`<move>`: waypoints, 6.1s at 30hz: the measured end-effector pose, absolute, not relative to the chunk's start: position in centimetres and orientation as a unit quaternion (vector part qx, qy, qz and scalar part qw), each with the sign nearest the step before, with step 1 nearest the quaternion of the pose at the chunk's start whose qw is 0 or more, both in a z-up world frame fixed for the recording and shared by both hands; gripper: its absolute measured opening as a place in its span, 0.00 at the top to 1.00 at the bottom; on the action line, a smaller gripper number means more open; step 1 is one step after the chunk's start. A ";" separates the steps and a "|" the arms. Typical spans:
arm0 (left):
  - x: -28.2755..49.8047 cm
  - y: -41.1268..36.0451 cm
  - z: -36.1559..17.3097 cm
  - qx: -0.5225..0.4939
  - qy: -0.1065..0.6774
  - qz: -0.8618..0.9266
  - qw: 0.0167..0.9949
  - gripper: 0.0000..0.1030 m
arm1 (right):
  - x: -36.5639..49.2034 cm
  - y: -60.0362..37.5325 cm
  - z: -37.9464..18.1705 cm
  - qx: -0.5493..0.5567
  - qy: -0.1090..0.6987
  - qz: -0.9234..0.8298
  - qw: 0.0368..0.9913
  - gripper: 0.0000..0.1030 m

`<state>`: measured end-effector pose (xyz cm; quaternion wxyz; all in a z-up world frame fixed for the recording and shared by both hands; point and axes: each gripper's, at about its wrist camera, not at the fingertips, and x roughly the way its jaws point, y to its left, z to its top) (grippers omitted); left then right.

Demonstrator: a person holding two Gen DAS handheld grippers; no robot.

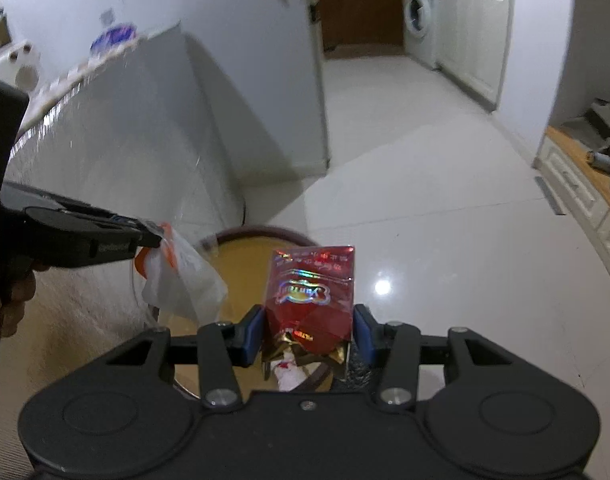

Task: Collect trash
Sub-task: 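Carry the clear bag and red box with both tools over the wastebasket, then open both tools to drop the clear bag and red box into the wastebasket, then move both open tools back from the wastebasket to the checkered table, then move the left tool to the teal bottle cap while the right tool approaches the clear water bottle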

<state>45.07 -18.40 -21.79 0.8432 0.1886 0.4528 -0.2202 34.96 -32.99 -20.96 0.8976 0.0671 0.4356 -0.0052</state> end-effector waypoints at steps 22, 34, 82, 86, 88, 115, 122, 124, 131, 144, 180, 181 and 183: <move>44.6 -20.0 -25.9 0.270 0.485 -0.252 0.793 0.88 | 41.1 -31.3 -27.2 0.033 0.508 0.077 0.857 0.52; 44.8 -20.0 -26.6 0.285 0.510 -0.241 0.775 0.60 | 40.9 -31.6 -28.1 0.038 0.516 0.085 0.851 0.45; 42.4 -15.5 -23.3 0.192 0.535 -0.130 0.812 0.00 | 35.2 -33.6 -24.0 0.012 0.488 0.058 0.871 0.00; 41.1 -15.0 -21.9 0.180 0.528 -0.131 0.819 0.00 | 34.0 -33.8 -22.6 0.016 0.477 0.059 0.877 0.00; 40.3 -14.9 -21.3 0.177 0.525 -0.133 0.822 0.00 | 33.3 -33.9 -21.9 0.016 0.470 0.059 0.880 0.00; 27.0 -11.4 -10.6 0.131 0.417 -0.177 0.882 0.00 | 21.4 -34.0 -12.1 0.034 0.387 0.025 0.921 0.00; 24.2 -9.7 -7.4 0.107 0.371 -0.186 0.904 0.00 | 18.8 -33.5 -8.8 0.037 0.341 0.009 0.939 0.00; 23.7 -8.7 -6.7 0.097 0.360 -0.185 0.909 0.00 | 18.2 -33.1 -8.1 0.042 0.326 0.007 0.944 0.00; 21.8 -4.6 -4.4 0.076 0.320 -0.149 0.933 0.00 | 17.3 -30.7 -6.2 0.052 0.286 0.016 0.957 0.00; 20.8 6.9 -0.8 0.018 0.245 -0.045 0.968 0.00 | 19.0 -24.0 -4.3 0.075 0.214 0.066 0.972 0.00; 38.8 28.8 -9.5 -0.171 0.267 0.070 0.946 0.06 | 31.4 -7.3 -2.8 0.091 0.234 0.192 0.949 0.00; 38.5 29.3 -9.6 -0.181 0.265 0.068 0.945 0.08 | 31.7 -6.7 -2.8 0.085 0.236 0.193 0.949 0.00; 37.9 29.4 -9.4 -0.161 0.276 0.077 0.944 0.08 | 32.6 -5.4 -2.8 0.075 0.239 0.195 0.948 0.00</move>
